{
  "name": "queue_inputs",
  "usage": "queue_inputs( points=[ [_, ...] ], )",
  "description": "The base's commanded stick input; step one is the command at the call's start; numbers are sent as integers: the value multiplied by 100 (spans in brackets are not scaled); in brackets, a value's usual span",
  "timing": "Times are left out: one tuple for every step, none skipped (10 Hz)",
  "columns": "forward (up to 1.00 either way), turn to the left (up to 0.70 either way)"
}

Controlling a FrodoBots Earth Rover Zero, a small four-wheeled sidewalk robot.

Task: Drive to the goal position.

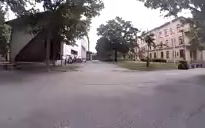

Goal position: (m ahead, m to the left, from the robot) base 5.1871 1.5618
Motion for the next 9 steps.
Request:
queue_inputs(
  points=[
    [85, 0],
    [85, 0],
    [85, 0],
    [85, 0],
    [85, 0],
    [85, 0],
    [85, 0],
    [85, 0],
    [85, 0]
  ],
)
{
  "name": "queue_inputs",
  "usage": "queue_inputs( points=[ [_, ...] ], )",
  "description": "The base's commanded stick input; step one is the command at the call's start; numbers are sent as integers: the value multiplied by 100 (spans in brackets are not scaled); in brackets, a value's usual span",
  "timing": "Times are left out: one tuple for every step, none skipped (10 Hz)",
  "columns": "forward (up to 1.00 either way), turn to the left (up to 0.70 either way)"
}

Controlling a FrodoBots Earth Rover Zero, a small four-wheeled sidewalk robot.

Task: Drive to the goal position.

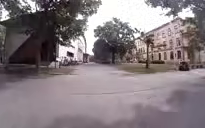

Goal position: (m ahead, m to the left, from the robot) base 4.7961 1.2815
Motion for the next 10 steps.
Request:
queue_inputs(
  points=[
    [85, 0],
    [85, 0],
    [85, 0],
    [85, 0],
    [85, 0],
    [85, 0],
    [85, 0],
    [85, 21],
    [85, 34],
    [85, 34]
  ],
)
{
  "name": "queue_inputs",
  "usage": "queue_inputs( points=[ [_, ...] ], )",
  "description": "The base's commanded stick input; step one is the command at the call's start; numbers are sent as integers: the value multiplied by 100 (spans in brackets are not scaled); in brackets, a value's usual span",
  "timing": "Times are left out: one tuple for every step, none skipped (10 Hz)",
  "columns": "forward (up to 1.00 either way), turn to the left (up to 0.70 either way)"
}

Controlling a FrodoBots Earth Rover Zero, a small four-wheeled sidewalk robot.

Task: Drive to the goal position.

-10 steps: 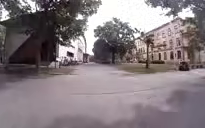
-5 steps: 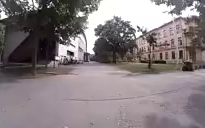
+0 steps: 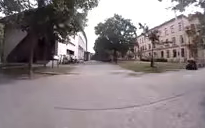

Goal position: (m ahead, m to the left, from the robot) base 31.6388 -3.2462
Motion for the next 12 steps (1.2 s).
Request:
queue_inputs(
  points=[
    [85, 11],
    [85, 0],
    [85, 0],
    [85, 0],
    [85, 0],
    [85, 0],
    [85, 0],
    [85, 0],
    [85, 0],
    [85, 0],
    [85, 0],
    [85, 0]
  ],
)
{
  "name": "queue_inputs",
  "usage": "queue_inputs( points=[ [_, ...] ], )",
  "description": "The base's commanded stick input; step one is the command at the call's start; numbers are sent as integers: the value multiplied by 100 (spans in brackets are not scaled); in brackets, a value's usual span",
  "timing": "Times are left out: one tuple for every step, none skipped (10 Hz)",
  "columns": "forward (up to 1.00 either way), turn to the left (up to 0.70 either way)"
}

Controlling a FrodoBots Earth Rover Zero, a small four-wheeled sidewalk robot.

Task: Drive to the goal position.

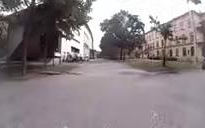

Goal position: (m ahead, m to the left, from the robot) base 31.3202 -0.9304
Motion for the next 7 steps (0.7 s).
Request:
queue_inputs(
  points=[
    [85, 0],
    [85, 0],
    [85, 0],
    [85, 0],
    [85, 0],
    [85, 0],
    [85, 0]
  ],
)
